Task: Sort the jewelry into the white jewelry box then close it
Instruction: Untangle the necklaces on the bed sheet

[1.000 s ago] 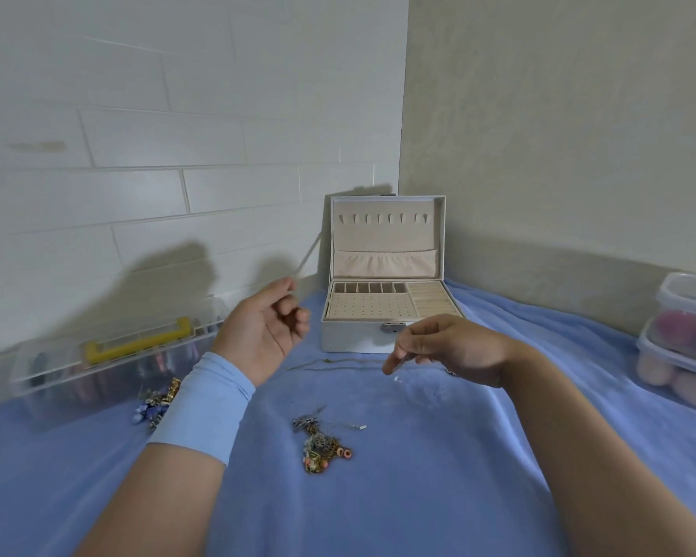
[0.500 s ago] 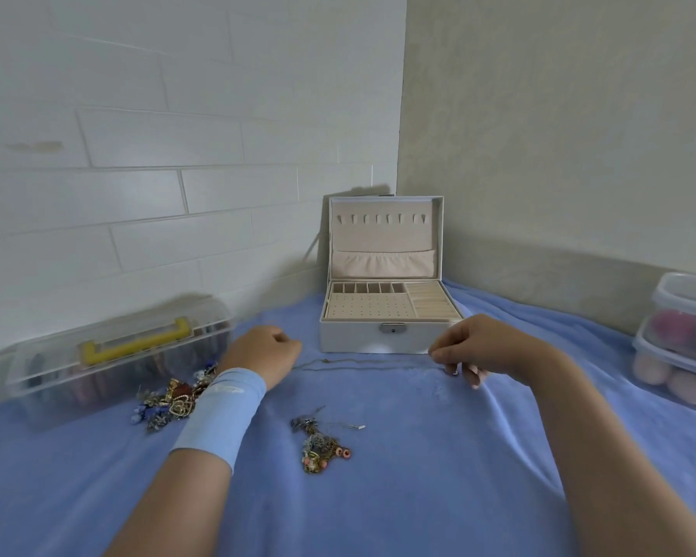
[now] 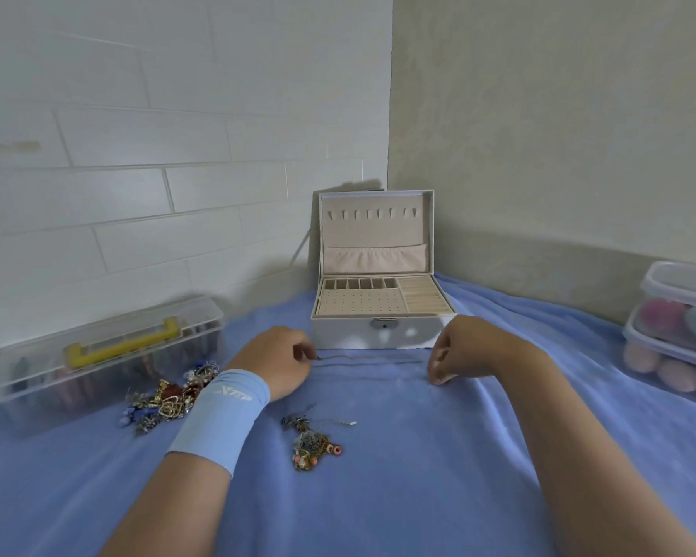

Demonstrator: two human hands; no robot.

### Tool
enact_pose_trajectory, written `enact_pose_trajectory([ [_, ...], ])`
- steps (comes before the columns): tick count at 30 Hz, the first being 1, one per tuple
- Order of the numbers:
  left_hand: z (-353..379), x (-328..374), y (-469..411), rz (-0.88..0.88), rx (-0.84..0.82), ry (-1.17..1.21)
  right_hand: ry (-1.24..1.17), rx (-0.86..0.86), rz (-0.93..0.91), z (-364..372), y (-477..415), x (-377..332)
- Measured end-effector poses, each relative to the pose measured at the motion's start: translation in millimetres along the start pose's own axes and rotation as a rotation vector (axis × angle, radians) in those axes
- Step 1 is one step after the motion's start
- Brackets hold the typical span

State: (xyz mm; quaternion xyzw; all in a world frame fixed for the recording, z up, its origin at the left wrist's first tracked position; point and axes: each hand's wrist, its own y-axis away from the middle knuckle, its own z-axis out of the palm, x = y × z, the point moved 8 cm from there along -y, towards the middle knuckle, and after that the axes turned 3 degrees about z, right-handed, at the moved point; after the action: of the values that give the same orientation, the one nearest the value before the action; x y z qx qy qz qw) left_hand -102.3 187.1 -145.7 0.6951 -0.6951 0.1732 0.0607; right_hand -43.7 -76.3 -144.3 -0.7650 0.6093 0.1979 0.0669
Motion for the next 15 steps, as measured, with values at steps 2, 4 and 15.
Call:
enact_pose_trajectory([
  [2,8.6,7.2,1.0,0.064,-0.084,-0.012,-0.002,-0.001,-0.043,3.3,-2.7,-5.5],
  [4,13.9,7.0,1.8,0.075,-0.115,-0.025,0.021,-0.027,-0.046,8.0,-5.2,-5.1],
  [15,1.4,4.5,3.5,0.038,-0.034,-0.027,0.064,0.093,-0.086,1.5,-8.0,-10.9],
])
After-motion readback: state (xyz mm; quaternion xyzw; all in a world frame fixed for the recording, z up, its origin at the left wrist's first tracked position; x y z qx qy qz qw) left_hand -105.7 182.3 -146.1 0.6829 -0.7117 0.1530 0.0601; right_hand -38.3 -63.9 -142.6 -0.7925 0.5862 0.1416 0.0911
